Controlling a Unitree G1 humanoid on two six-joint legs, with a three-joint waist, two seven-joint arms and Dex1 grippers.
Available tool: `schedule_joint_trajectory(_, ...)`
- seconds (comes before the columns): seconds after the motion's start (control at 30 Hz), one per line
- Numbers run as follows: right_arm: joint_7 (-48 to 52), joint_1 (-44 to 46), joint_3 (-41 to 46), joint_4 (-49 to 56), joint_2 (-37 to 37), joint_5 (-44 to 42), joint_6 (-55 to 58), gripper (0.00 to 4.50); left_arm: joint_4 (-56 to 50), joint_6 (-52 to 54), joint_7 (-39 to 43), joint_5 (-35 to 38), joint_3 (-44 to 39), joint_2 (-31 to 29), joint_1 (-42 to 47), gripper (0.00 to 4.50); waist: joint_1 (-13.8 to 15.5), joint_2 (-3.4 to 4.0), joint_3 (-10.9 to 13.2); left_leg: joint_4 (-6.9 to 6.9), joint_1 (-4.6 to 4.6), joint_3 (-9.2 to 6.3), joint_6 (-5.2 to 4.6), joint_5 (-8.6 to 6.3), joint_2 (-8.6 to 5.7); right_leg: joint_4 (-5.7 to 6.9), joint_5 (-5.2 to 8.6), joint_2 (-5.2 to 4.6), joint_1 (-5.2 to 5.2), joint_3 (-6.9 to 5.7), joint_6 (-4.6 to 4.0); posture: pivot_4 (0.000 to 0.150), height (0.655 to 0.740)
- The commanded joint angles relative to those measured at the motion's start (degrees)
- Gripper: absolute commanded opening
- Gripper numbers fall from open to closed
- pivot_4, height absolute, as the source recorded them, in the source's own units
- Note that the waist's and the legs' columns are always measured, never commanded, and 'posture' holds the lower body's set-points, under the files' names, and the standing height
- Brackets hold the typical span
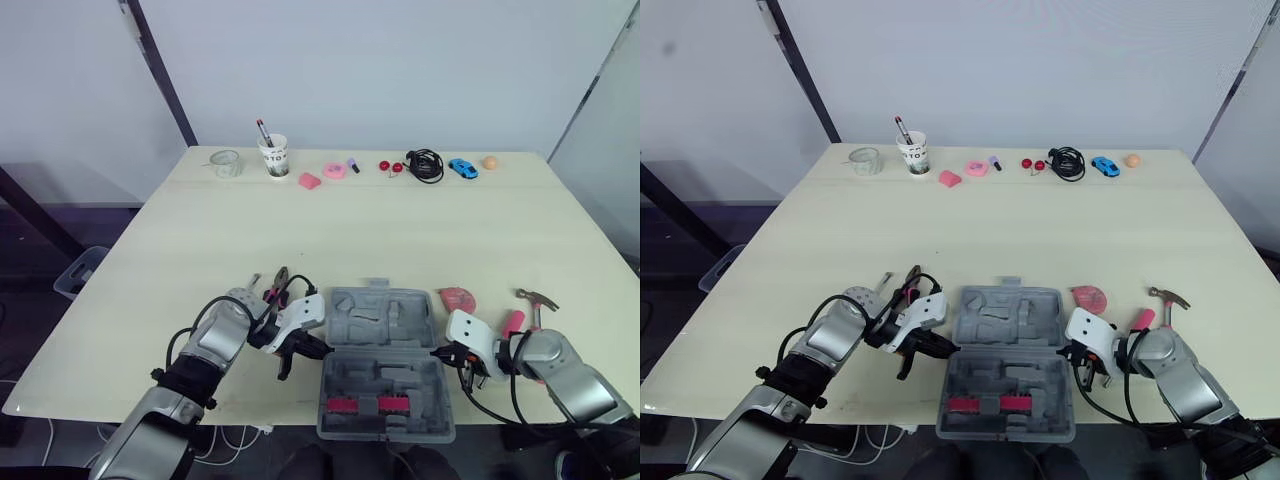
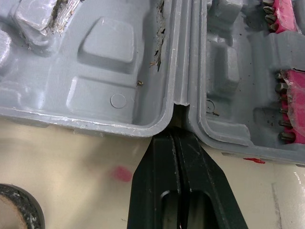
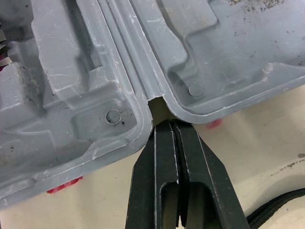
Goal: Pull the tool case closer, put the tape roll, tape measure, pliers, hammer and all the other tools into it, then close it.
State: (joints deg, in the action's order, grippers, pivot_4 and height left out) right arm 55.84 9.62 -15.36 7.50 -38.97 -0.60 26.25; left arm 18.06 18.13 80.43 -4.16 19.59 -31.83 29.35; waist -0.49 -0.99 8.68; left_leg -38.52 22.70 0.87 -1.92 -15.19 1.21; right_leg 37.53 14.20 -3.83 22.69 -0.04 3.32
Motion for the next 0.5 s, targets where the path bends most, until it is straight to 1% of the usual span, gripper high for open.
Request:
schedule_joint_trajectory(0.03, 1.26, -0.63, -0.62, 3.45, 0.11, -1.82, 0.37, 0.00, -1.64, -0.41, 1.33, 0.97, 2.20, 0.25, -0.37, 0.04, 0.00, 0.00, 0.00, 0.00, 0.00, 0.00, 0.00, 0.00, 0.00, 0.00, 0.00, 0.00, 0.00, 0.00, 0.00, 0.150, 0.7400)
schedule_joint_trajectory(0.5, 2.29, -1.74, -0.65, 4.58, -0.80, -2.21, 1.67, 0.00, -4.21, 0.40, 3.39, 1.61, 3.98, -1.03, -1.46, 0.04, -0.07, 0.00, 0.00, 0.00, 0.00, 0.00, 0.00, 0.00, 0.00, -0.01, 0.00, 0.00, 0.00, 0.00, 0.00, 0.150, 0.7400)
